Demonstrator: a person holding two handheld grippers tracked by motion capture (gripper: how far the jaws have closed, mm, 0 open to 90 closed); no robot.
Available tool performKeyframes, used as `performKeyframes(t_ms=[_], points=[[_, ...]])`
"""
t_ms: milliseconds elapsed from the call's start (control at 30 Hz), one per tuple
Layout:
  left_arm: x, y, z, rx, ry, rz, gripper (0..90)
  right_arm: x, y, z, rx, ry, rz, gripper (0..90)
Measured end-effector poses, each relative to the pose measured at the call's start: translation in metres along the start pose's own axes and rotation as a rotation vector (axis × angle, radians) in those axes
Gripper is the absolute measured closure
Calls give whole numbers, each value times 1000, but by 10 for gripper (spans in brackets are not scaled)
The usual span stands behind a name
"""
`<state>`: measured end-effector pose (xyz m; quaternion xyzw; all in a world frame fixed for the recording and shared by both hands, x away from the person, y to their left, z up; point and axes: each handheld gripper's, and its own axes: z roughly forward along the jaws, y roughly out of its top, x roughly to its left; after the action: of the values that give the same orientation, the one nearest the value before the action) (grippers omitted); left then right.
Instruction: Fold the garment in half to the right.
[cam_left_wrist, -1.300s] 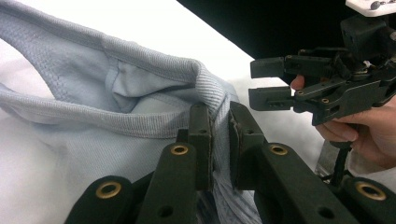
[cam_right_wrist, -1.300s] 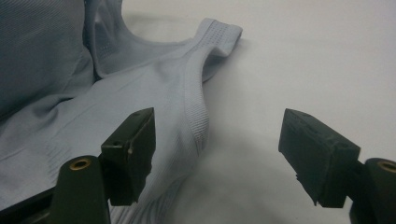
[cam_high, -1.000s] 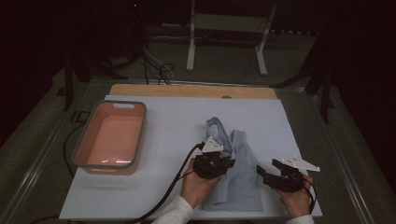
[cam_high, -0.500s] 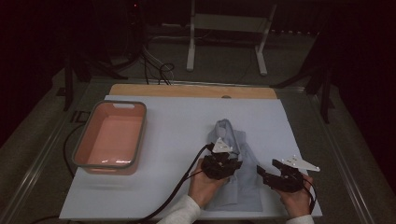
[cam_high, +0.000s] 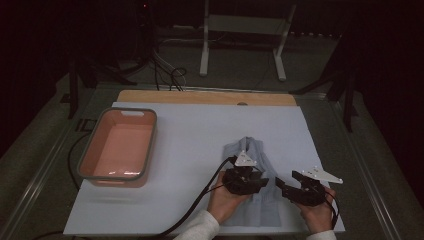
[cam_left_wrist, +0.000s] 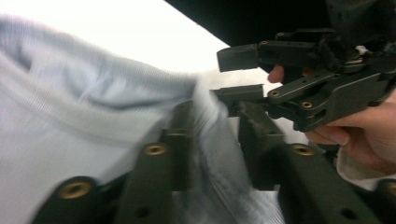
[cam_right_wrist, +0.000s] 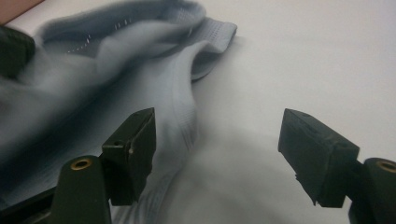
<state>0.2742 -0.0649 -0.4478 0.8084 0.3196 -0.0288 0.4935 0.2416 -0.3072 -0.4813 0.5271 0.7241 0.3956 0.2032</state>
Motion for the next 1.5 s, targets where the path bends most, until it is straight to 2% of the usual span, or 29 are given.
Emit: performKeyframes(t_ms=[67, 100, 267, 300, 333, 367, 467, 667, 1000, 1267, 1500], points=[[2, 1, -6, -16, 7, -4, 455, 1, 0, 0, -2, 4, -2, 288], [3, 1, -9, -23, 14, -6, 455, 1, 0, 0, -2, 4, -2, 288], [12, 0, -25, -53, 81, -5, 311, 7, 2, -1, -8, 17, -9, 293], [12, 0, -25, -53, 81, -5, 275, 7, 2, -1, -8, 17, -9, 293], [16, -2, -30, -61, 101, -3, 275, 9, 3, -1, -10, 22, -13, 294], [18, -3, -33, -62, 118, -4, 231, 11, 3, -1, -11, 27, -19, 295], [23, -5, -38, -65, 149, -10, 168, 14, 4, -2, -14, 38, -27, 298], [32, -13, -48, -61, 199, -20, 122, 20, 5, -3, -15, 54, -37, 308], [48, -30, -60, -45, 254, -57, 84, 31, 7, -3, -15, 88, -59, 315], [58, -41, -66, -40, 275, -83, 80, 40, 6, 3, 12, 130, -80, 314], [59, -47, -66, -34, 273, -91, 77, 45, 6, 13, 63, 144, -96, 274]])
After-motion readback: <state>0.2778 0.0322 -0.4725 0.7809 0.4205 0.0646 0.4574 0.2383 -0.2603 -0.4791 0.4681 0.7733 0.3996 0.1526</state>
